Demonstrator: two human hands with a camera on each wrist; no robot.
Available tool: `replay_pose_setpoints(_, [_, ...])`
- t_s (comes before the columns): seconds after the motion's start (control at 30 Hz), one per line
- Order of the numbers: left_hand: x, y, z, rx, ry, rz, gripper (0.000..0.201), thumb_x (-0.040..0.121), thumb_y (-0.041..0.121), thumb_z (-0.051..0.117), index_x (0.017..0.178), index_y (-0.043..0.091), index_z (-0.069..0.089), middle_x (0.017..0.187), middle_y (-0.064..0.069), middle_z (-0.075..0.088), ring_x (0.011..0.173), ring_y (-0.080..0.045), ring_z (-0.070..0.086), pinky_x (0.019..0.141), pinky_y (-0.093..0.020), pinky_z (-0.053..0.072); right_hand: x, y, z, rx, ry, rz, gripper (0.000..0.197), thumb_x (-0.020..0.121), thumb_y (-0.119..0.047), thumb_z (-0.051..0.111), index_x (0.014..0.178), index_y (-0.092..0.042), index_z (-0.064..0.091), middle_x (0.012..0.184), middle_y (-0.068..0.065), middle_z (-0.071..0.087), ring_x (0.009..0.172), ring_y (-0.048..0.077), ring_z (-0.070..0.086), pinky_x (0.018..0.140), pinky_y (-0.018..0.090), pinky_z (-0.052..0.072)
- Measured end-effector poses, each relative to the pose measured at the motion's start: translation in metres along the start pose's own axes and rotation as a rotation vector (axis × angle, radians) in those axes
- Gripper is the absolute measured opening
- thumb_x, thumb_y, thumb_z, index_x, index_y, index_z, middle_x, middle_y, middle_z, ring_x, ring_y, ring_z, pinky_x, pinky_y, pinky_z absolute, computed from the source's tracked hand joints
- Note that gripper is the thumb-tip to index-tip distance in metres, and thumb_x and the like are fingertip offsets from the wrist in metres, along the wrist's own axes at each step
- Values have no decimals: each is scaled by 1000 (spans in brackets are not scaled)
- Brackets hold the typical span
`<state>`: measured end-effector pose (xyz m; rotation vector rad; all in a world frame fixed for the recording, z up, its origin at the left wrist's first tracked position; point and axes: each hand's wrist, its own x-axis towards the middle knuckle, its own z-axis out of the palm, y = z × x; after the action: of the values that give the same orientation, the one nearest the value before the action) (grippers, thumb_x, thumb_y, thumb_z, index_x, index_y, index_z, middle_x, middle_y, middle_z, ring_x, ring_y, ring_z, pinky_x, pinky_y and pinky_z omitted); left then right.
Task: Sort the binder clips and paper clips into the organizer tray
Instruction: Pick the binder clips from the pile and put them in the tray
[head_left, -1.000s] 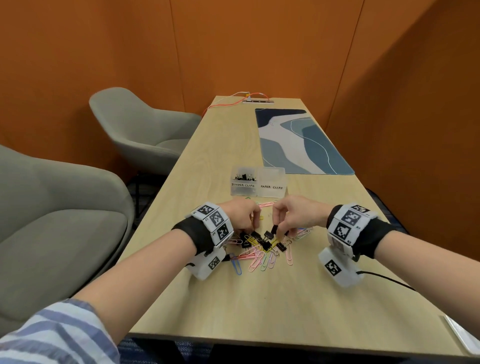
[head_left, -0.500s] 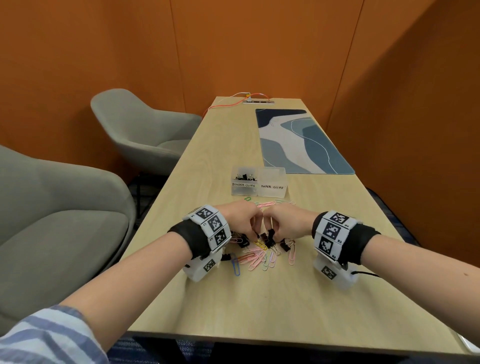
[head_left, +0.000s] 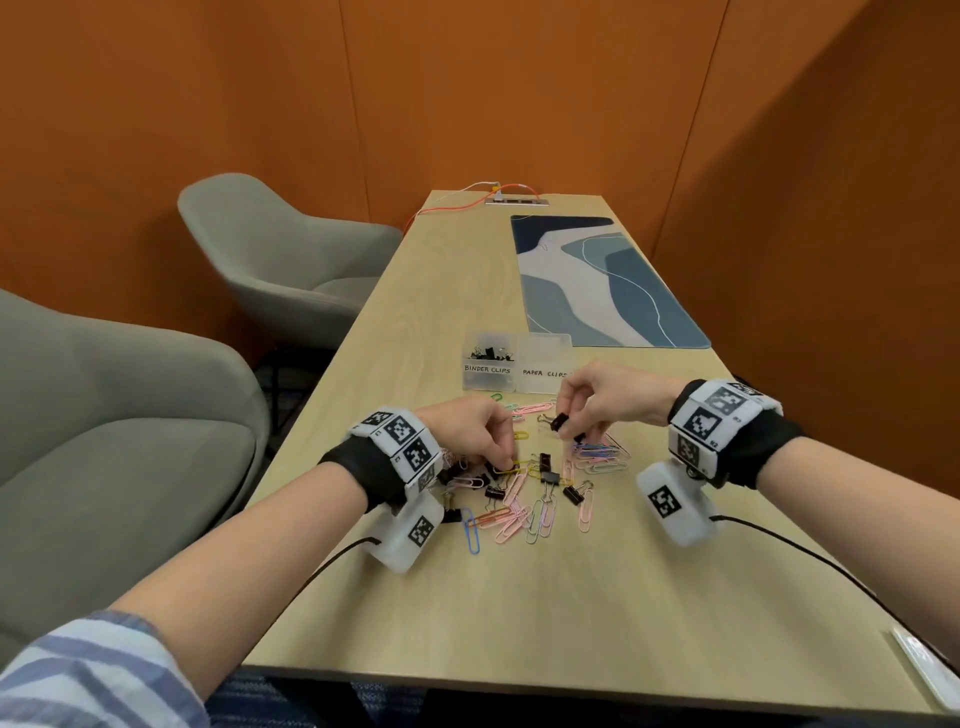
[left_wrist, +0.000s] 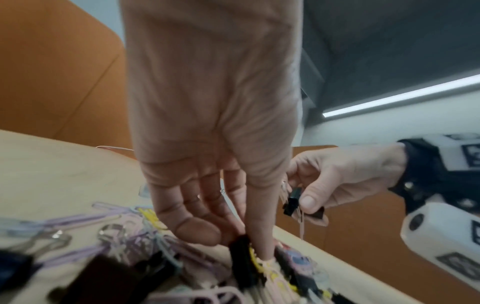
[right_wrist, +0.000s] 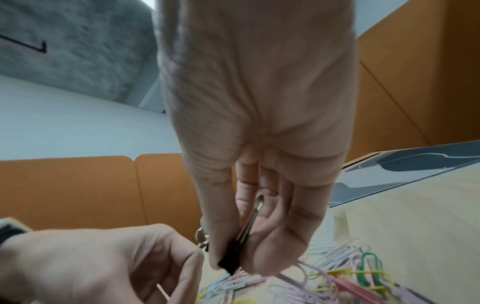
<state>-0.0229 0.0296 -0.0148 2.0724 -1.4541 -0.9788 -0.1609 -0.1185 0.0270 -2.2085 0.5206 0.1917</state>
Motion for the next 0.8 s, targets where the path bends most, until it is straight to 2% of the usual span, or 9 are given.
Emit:
replay_pose_setpoints(0.13, [-1,2,-8,-194,4,-25,21,79,-1,71,80,15,58,68,0,59,63,-12,59,57,-21,57,6,0,-2,145,15,1,19,76,8,70,78,-6,58,60,4,65,43,7,64,47,19,55])
replay_pose_setpoints(0.23, [-4,4,-14,-303,-14,-49,21,81,-2,68,93,13,60,67,2,63,60,-7,64,60,-22,59,13,-3,-1,170,10,10,19,76,8,70,81,-5,57,64,7,65,43,7,63,47,19,54])
replay_pose_setpoints(0.33, [-8,6,-24,-278,-10,-53,13,83,6,69,80,18,64,62,13,65,57,2,58,57,-18,47,22,-6,-5,175,20,12,19,76,6,71,84,-5,58,69,7,65,46,7,64,52,20,55])
replay_pose_setpoints(0.4, [-10,6,-26,-239,-34,-71,17,80,11,73,71,23,64,59,14,63,54,3,51,54,-18,35,25,-11,-7,127,-38,12,19,76,6,71,81,-6,59,69,6,65,47,7,64,51,19,55])
replay_pose_setpoints(0.5, [-11,4,-27,-190,-38,-89,21,76,11,76,66,24,62,53,14,60,45,4,45,48,-15,29,32,-18,-6,35,-78,23,20,75,7,71,78,-8,58,68,8,64,46,8,62,46,17,52])
replay_pose_setpoints(0.57, [-8,4,-32,-184,75,-83,19,76,12,76,68,21,62,60,11,61,51,-1,46,47,-16,33,40,-22,-7,63,5,14,20,76,6,71,77,-8,57,71,9,64,51,12,61,48,18,53])
replay_pose_setpoints(0.63, [-2,5,-44,-226,274,-93,17,78,11,75,72,17,60,66,3,61,56,-7,51,50,-17,41,52,-28,-10,162,137,14,20,76,4,72,79,-8,56,75,10,64,57,15,61,51,20,54])
replay_pose_setpoints(0.73, [13,5,-62,-329,607,-118,19,79,5,73,73,13,57,65,-2,63,54,-10,58,49,-17,51,74,-40,-15,325,271,42,21,76,5,71,80,-7,54,81,13,63,62,20,61,62,28,56])
replay_pose_setpoints(0.8, [25,4,-71,-336,757,-117,22,78,2,72,69,13,55,63,-4,63,52,-11,60,52,-19,55,89,-47,-13,384,331,60,22,75,5,72,75,-8,54,79,12,62,62,21,62,65,32,58])
